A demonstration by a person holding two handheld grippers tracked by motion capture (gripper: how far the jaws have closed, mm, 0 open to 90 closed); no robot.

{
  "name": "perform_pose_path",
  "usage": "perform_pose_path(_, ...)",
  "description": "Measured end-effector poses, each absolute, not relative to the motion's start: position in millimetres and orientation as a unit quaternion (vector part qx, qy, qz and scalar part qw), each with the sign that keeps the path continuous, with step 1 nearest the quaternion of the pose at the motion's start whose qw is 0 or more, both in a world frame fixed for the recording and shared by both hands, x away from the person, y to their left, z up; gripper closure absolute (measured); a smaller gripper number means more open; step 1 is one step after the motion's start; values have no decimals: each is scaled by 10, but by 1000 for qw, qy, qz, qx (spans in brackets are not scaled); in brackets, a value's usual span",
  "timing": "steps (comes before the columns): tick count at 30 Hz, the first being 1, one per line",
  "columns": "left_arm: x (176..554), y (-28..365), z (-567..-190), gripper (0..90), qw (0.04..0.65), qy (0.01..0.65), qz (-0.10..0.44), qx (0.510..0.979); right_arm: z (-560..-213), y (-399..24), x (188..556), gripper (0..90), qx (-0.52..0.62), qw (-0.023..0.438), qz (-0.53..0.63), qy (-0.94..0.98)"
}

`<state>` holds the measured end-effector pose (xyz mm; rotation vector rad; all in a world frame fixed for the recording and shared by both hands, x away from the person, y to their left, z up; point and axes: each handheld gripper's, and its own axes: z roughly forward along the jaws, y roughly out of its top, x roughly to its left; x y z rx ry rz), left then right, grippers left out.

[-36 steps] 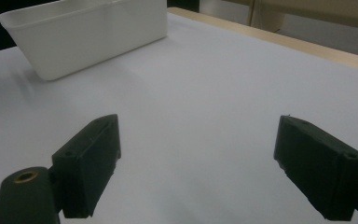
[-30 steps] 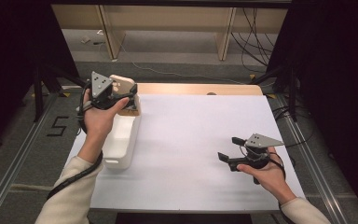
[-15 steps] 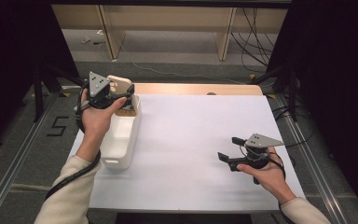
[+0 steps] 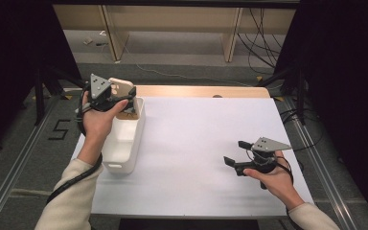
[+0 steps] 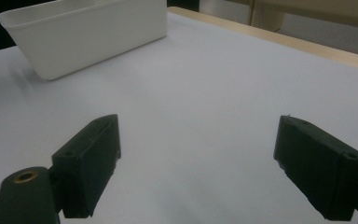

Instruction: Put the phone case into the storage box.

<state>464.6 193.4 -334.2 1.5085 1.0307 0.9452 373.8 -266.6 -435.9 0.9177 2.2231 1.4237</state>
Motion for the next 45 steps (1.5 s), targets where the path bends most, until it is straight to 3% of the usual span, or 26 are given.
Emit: perform_pose_path(45, 4892, 1991, -3447, 110, 510, 431, 388, 636, -4368, -2671, 3742, 155, 325, 171, 501, 784)
